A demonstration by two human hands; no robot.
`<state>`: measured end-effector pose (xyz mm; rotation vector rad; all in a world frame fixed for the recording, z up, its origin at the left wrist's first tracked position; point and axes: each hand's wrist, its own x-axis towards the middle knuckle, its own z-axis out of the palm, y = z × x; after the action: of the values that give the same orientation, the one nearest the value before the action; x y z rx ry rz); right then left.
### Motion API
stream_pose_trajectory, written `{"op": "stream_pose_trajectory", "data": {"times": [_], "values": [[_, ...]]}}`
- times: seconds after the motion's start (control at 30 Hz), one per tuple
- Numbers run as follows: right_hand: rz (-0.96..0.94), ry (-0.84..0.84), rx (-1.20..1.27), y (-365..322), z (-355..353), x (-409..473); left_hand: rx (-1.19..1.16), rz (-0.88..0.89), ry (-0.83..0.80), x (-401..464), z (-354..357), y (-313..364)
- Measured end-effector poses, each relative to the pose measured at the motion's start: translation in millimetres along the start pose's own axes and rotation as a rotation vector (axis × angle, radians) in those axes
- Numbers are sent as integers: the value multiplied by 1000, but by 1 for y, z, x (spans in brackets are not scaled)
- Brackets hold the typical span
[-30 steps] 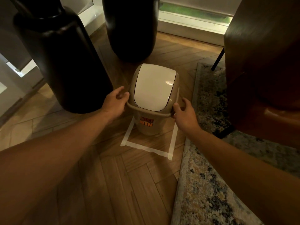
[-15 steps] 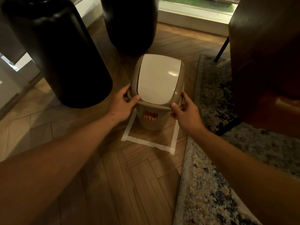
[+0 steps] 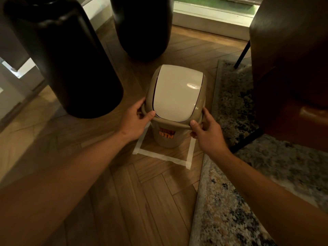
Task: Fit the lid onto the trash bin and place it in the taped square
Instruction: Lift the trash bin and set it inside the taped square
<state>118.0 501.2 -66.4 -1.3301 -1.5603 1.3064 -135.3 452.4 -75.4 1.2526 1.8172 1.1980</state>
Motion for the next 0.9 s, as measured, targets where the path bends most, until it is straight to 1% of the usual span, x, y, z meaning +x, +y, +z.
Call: {"op": "stream_pose_trajectory", "data": {"times": [0.1,0.17,0.2,0.27,0.33,0.43,0.53,0.63,0.9], "values": [[5,-3,-76,-3,-2,-2,44,10,5,-2,0,3],[-38,28,-225,-4,-4,-5,114,29,-9,-3,-3,7],[-96,51,-334,-5,-4,-6,176,48,-1,-3,-5,8],[-283,48,-509,-13,-5,-4,286,108,-6,-2,-9,11],[-434,-14,-630,-21,-6,2,332,195,-84,1,-13,19],[-511,-93,-763,-23,-3,10,344,250,-177,6,-12,29],[-495,-90,-754,-17,-2,11,319,219,-165,8,-8,29],[-506,-62,-715,-13,-7,11,339,231,-130,5,-4,26],[-514,-46,-745,-12,-12,10,346,228,-116,3,-5,24]]}}
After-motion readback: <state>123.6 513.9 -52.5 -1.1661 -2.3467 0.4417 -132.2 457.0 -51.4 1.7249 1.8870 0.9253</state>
